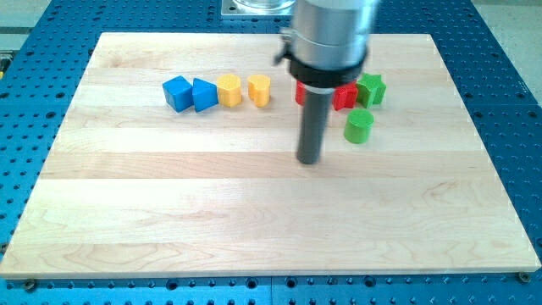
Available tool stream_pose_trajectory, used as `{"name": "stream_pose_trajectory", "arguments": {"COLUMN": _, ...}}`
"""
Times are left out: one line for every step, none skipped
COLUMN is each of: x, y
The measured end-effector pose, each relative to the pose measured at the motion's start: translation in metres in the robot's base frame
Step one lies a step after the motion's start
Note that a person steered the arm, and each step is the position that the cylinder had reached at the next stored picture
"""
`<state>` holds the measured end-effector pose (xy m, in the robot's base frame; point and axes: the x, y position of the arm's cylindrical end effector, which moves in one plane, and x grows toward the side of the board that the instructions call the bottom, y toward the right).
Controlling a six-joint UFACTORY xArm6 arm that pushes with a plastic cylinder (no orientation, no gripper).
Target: Move the green circle into the green star
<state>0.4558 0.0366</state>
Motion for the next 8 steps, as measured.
{"name": "stream_pose_trajectory", "arguments": {"x": -0.023, "y": 0.000}}
{"name": "stream_pose_trajectory", "arguments": {"x": -0.023, "y": 0.034}}
{"name": "stream_pose_trajectory", "arguments": {"x": -0.023, "y": 0.116}}
{"name": "stream_pose_trajectory", "arguments": {"x": -0.023, "y": 0.151}}
{"name": "stream_pose_trajectory", "arguments": {"x": -0.023, "y": 0.151}}
{"name": "stream_pose_trajectory", "arguments": {"x": -0.017, "y": 0.151}}
{"name": "stream_pose_trajectory", "arguments": {"x": 0.008, "y": 0.166}}
{"name": "stream_pose_trajectory", "arguments": {"x": -0.010, "y": 0.181}}
